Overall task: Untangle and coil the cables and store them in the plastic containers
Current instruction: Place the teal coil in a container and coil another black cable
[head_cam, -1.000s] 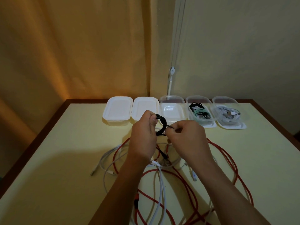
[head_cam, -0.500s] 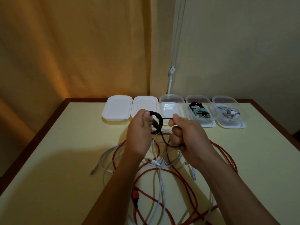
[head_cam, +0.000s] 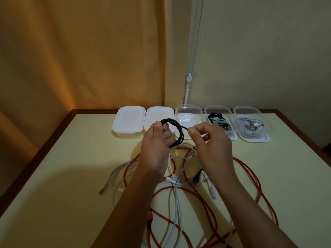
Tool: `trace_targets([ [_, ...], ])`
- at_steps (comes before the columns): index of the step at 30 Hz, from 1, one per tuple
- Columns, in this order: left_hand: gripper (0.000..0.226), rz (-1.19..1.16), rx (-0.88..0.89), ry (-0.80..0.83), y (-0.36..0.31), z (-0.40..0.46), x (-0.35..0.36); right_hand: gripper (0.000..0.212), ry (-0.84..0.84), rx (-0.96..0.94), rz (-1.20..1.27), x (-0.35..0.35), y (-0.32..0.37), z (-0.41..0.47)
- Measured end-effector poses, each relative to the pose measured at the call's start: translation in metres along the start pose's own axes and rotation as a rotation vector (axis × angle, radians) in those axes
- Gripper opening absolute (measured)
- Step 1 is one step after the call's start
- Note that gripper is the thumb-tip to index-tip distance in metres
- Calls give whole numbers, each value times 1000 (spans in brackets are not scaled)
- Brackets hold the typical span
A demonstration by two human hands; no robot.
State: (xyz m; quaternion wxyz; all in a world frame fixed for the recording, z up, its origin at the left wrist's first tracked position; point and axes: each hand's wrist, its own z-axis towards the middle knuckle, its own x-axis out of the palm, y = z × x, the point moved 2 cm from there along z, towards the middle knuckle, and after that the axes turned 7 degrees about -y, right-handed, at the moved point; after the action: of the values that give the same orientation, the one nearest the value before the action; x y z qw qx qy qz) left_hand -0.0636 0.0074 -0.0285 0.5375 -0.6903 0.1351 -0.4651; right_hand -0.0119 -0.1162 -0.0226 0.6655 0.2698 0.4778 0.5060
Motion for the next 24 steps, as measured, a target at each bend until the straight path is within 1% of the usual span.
trace_targets([
  [2,36,-82,-10,-4,1,-2,4,13,-48,-12,-25,2,5,-2],
  [4,36,-102,-20,-36,4,-2,5,15,-27,1,-6,5,7,-3],
  [8,35,-76,4,-77,9,-3,7,30,52,-28,32,10,10,-8],
  [11,33,-29,54,-115,10,-3,8,32,75,-50,15,12,11,-10],
  [14,32,-4,92,-115,9,-3,8,22,7,-49,24,9,13,-8],
  [19,33,50,97,-63,11,-8,14,16,-131,96,191,3,8,-5],
  [21,33,67,116,-74,10,-8,14,17,-110,102,203,3,8,-5],
  [24,34,103,158,-95,8,-5,8,18,-2,82,216,4,13,-6],
])
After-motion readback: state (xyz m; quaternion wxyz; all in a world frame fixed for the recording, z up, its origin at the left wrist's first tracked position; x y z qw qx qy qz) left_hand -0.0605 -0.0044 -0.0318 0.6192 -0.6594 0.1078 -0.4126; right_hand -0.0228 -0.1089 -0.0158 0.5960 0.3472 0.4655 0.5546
